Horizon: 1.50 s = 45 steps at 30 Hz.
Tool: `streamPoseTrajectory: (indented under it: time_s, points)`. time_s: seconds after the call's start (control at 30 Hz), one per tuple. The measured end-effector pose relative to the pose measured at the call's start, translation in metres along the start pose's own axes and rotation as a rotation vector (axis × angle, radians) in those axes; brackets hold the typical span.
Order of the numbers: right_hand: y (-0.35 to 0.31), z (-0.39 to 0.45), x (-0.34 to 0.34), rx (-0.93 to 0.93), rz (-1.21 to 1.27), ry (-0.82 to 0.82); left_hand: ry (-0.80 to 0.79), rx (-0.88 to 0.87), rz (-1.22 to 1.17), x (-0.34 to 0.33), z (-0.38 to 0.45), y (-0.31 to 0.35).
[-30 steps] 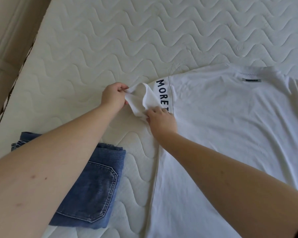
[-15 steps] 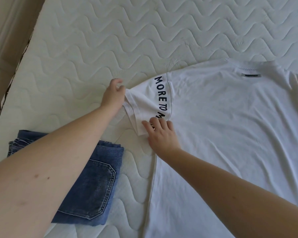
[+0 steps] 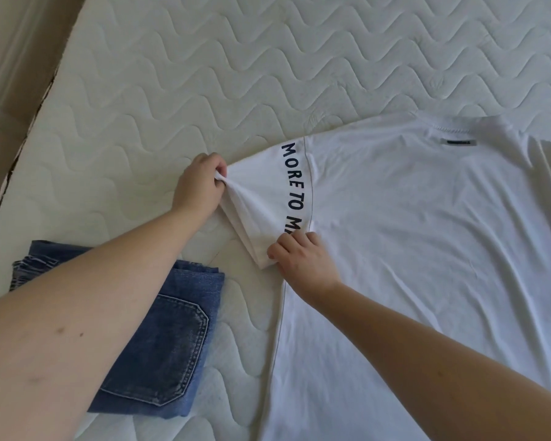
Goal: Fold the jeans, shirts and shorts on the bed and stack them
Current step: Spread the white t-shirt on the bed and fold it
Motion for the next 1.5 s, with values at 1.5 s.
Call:
streamPoseTrajectory:
  time_s: [1.5]
  points:
    - [0.360, 0.096, 0.026, -0.842, -0.138, -0.373, -0.497, 0.109, -0.151, -0.117, 0.119, 0.107]
Point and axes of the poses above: each hand's wrist, its own z-axis towards the middle knuckle, its own x-axis out of the back of the hand, y = z × x, the point moved 5 cm from there along z, towards the middle knuckle, and after that the axes turned 8 degrees about -z, right-handed, at the moved point
